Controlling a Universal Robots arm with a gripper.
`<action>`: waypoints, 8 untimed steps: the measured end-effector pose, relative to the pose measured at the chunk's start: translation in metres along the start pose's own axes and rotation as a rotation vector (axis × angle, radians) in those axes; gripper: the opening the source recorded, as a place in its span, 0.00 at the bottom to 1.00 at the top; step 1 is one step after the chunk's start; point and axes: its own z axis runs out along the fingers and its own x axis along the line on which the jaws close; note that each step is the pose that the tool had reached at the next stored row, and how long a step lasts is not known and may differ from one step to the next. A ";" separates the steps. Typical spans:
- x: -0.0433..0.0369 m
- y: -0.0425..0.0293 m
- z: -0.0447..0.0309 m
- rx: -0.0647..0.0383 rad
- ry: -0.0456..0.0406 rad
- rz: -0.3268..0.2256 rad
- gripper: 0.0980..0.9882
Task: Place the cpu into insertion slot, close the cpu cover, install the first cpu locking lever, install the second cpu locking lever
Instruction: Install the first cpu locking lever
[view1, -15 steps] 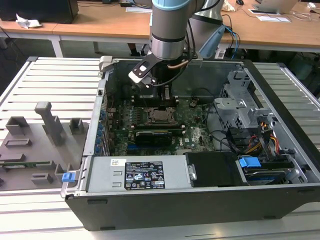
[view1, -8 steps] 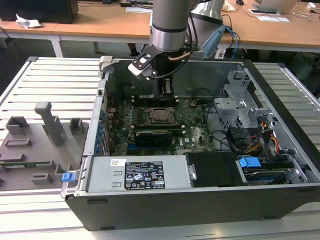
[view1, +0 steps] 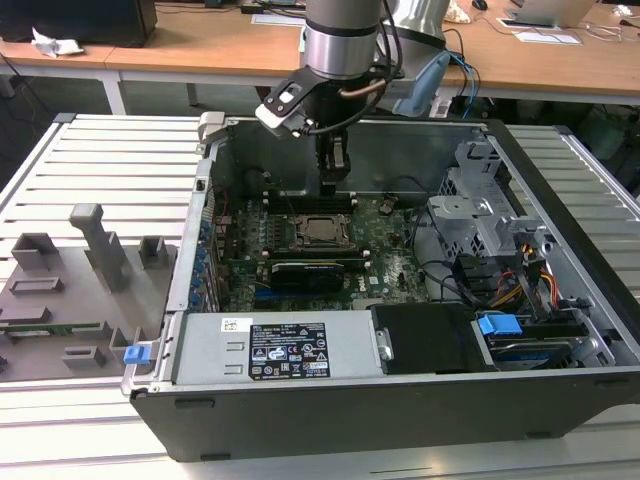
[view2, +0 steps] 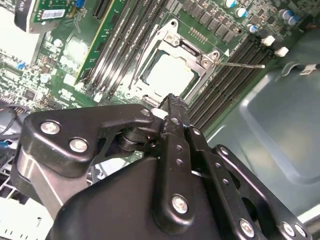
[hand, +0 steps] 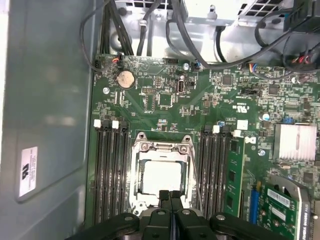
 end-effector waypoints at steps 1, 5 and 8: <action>0.0000 0.0000 0.0001 0.000 0.0003 -0.014 0.01; 0.0000 0.0000 0.0001 -0.002 0.0015 -0.131 0.01; 0.0000 0.0000 0.0003 -0.002 0.0020 -0.195 0.01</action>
